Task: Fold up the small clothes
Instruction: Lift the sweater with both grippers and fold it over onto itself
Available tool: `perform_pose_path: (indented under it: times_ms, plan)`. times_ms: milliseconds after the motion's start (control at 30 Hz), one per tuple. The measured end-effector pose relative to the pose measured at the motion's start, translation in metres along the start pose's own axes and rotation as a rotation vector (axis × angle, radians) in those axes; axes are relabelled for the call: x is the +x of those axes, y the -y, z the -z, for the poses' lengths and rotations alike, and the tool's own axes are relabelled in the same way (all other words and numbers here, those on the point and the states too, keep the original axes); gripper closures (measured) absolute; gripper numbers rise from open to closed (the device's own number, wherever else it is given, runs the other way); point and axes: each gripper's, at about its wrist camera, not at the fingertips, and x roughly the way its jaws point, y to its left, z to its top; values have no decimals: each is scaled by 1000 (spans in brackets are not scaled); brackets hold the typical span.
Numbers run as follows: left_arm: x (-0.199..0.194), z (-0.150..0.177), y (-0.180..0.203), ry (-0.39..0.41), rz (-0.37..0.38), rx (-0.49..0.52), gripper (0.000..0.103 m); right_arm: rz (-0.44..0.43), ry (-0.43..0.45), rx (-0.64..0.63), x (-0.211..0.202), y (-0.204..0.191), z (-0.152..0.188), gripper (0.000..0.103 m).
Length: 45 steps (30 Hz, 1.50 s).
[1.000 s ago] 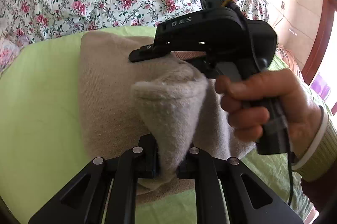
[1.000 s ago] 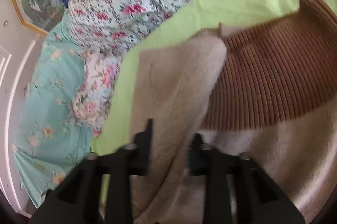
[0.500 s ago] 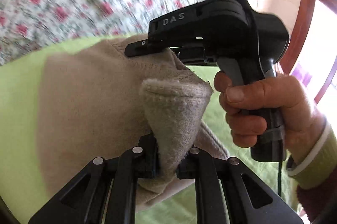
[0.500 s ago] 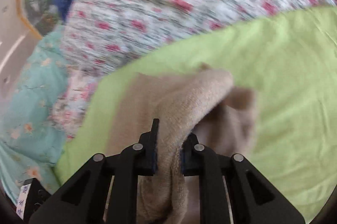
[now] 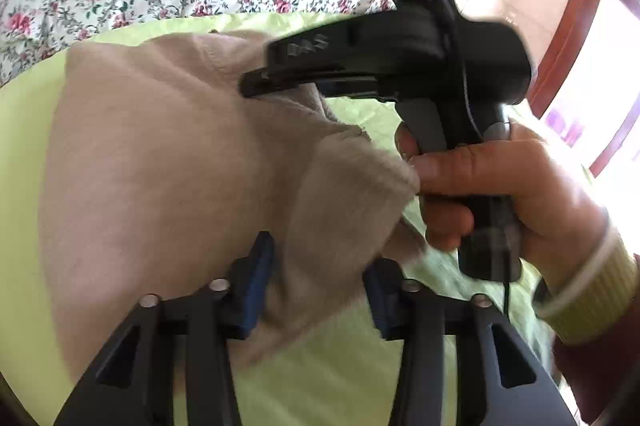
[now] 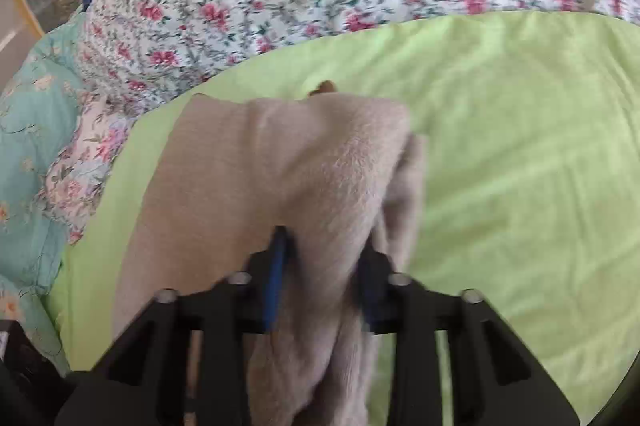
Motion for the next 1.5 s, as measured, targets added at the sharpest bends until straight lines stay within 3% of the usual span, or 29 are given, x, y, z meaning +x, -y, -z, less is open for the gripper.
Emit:
perform_pose_path:
  times_ms: [67, 100, 233, 367, 500, 667, 767, 800, 833, 867, 933, 1067, 1267, 1500]
  plan:
    - [-20, 7, 2, 19, 7, -5, 42, 25, 10, 23, -13, 7, 8, 43]
    - [-34, 10, -3, 38, 9, -17, 37, 30, 13, 32, -18, 10, 12, 38]
    - [-76, 15, -34, 114, -20, -87, 16, -57, -11, 105, -26, 25, 26, 33]
    - [-79, 3, -89, 109, -8, -236, 16, -131, -52, 166, -14, 31, 30, 33]
    - [-57, -7, -143, 52, 88, -396, 16, -160, -70, 191, -4, 31, 31, 33]
    - [-25, -17, -163, -7, 141, -438, 16, -161, -90, 190, 7, 29, 29, 33]
    - [9, -23, -167, -87, 171, -449, 13, -150, -107, 184, 15, 26, 28, 33]
    - [16, -22, -167, -89, 184, -451, 13, -150, -110, 179, 16, 25, 28, 33]
    - [18, -23, -167, -65, 181, -440, 16, -147, -111, 172, 17, 23, 28, 41]
    - [18, -23, -166, -50, 183, -428, 23, -166, -125, 171, 20, 20, 29, 63]
    - [22, -24, -167, -51, 187, -430, 40, -153, -130, 166, 21, 13, 30, 64]
    - [6, -21, -170, -14, 211, -424, 54, -174, -84, 135, 3, -14, 31, 70]
    - [-77, 1, -172, 65, 166, -363, 55, -292, -65, 70, -9, -87, 53, 71]
    - [-174, 68, -197, 91, 30, -343, 55, -399, -107, -7, 13, -177, 100, 71]
